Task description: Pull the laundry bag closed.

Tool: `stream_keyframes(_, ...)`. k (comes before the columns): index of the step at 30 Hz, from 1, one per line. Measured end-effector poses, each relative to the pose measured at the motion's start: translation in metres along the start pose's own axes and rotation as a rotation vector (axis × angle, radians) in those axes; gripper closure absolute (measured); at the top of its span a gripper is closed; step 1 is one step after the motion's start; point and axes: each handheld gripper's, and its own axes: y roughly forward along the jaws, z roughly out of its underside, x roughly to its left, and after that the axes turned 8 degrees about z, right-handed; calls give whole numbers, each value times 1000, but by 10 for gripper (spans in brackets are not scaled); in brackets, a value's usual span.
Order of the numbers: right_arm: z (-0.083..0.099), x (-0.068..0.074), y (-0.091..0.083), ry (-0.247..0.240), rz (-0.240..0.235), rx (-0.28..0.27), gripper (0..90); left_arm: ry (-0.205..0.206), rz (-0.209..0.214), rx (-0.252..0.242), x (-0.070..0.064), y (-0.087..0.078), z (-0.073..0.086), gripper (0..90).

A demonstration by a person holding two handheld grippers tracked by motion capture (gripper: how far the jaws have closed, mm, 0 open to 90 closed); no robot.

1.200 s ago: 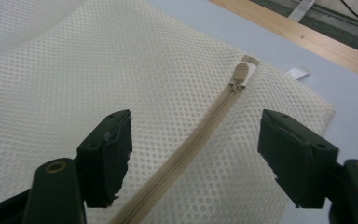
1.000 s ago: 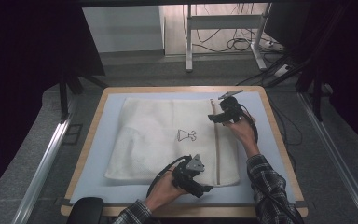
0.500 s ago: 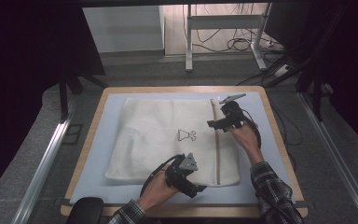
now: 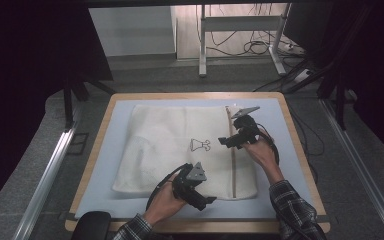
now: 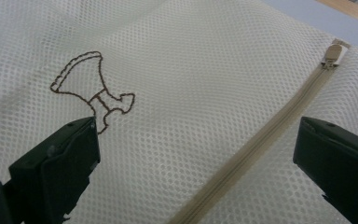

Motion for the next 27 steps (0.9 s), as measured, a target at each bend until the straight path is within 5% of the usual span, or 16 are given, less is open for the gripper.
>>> stream_keyframes(27,5,37,-17,-79,-38,-23,0,3,-54,-14,8,-16,10,9)
